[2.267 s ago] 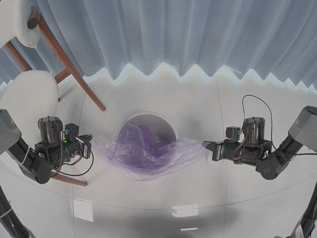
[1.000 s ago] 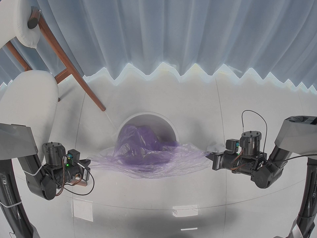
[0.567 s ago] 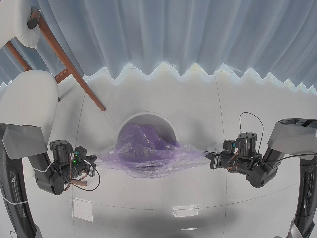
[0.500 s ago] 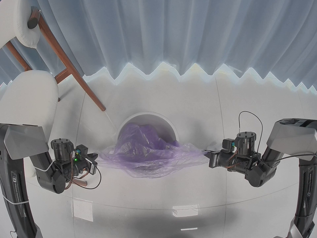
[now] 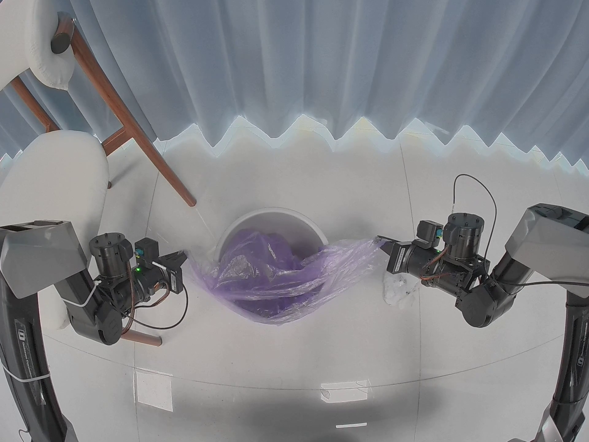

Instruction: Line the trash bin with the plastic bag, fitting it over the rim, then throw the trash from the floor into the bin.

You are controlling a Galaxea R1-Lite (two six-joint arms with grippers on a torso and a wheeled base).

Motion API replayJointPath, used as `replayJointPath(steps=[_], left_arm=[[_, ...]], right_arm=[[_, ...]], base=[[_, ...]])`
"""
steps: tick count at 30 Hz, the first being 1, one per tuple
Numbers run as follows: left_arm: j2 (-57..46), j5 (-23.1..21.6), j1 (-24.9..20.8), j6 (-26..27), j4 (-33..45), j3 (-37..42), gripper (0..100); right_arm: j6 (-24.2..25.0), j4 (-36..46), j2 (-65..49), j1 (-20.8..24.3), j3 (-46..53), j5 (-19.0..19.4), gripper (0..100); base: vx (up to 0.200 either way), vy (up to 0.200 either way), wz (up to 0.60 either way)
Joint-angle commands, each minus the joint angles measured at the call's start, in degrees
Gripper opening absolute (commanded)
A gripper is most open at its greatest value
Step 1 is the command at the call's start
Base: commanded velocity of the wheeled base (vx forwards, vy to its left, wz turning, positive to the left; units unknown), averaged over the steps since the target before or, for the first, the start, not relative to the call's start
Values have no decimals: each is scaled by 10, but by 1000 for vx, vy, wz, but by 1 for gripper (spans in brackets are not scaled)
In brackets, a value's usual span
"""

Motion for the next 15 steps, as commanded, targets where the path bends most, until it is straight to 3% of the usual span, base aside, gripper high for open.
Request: replayJointPath(steps=[1, 2, 7, 11, 15], left_arm=[[-23, 1, -3, -1, -31, 57, 0], [-22, 1, -2, 0, -44, 71, 100], [-43, -6, -5, -4, -118, 137, 100], [-89, -16, -5, -6, -124, 212, 100], [-147, -56, -1, -6, -124, 292, 100]], right_arm=[[7, -1, -17, 1, 26, -1, 0], [7, -1, -20, 1, 37, -1, 100], [3, -28, -39, -1, 115, -4, 100], [1, -57, -56, -2, 174, -4, 100], [0, -110, -72, -2, 221, -2, 100]], base=[[0, 0, 0], [0, 0, 0], [0, 0, 0], [0, 0, 0], [0, 0, 0]])
